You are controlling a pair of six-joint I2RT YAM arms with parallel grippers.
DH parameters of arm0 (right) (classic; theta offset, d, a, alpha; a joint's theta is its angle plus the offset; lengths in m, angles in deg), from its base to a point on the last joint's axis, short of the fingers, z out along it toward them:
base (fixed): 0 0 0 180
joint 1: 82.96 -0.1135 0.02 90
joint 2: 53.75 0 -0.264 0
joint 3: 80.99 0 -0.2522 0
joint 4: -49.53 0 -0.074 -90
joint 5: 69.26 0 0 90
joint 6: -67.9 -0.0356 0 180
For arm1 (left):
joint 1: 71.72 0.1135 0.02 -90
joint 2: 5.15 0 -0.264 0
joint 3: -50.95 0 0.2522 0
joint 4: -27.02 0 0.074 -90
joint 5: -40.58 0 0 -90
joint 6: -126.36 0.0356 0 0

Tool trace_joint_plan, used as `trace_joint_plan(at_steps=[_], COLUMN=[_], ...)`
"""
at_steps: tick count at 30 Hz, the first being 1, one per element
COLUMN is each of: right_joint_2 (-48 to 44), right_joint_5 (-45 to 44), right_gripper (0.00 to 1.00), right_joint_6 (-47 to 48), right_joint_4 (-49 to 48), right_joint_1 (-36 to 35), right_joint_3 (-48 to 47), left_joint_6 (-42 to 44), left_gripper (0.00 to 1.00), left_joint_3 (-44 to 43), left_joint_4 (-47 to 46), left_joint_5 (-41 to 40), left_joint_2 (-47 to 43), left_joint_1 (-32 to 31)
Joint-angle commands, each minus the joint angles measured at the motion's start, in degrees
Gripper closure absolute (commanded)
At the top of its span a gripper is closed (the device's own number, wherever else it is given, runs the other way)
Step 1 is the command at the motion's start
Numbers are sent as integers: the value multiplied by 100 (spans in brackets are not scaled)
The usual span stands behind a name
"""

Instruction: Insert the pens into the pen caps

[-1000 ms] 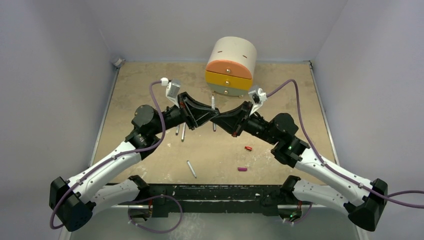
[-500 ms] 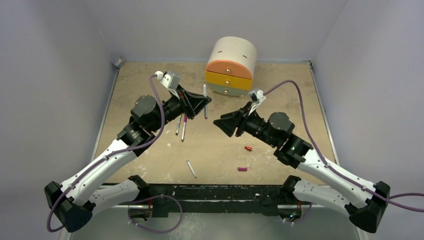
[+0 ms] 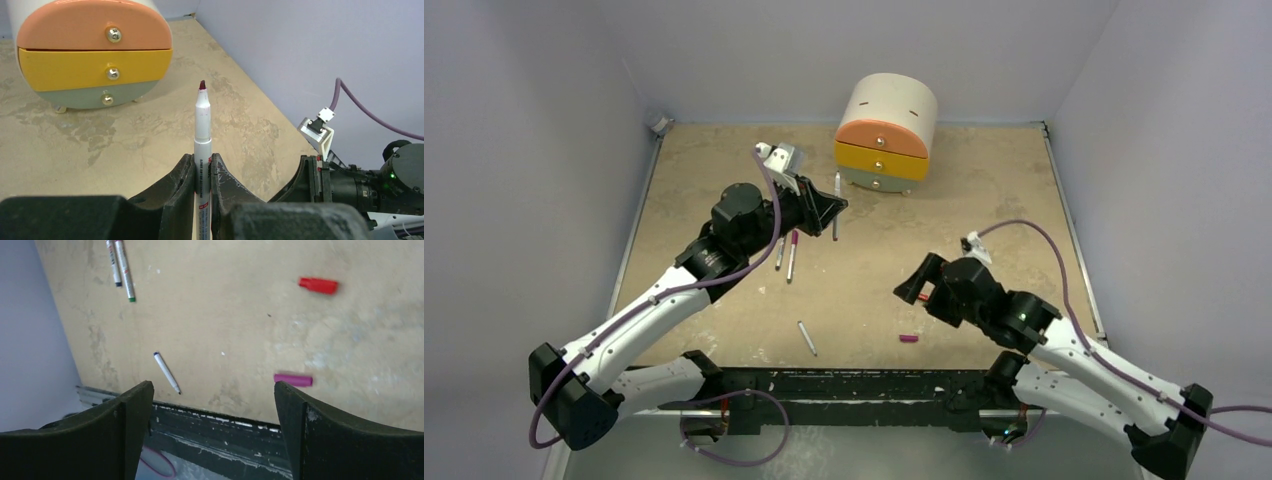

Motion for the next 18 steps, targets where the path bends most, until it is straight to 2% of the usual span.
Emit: trace_joint_plan(at_steps=[1,4,10,18], right_joint_2=[-958,-671,997,1299], right_joint_5=[-535,-540,-743,-669], right_gripper=[14,18,13,23], right_joint_6=[-2160,-2584,-2710,-3517], right_joint_4=[975,1166,1416,1477], right_joint_1=[24,30,-83,-125], right_joint_3=[565,671,235,312], left_joint_6=[-163,-171,-103,-141], left_gripper=[100,100,100,100], left_joint_3=[104,174,78,207], left_joint_4=[-578,-632,-588,-596], left_joint_5=[143,139,180,170], left_joint_2=[-61,-46,73,-8], left_joint_1=[13,14,18,15])
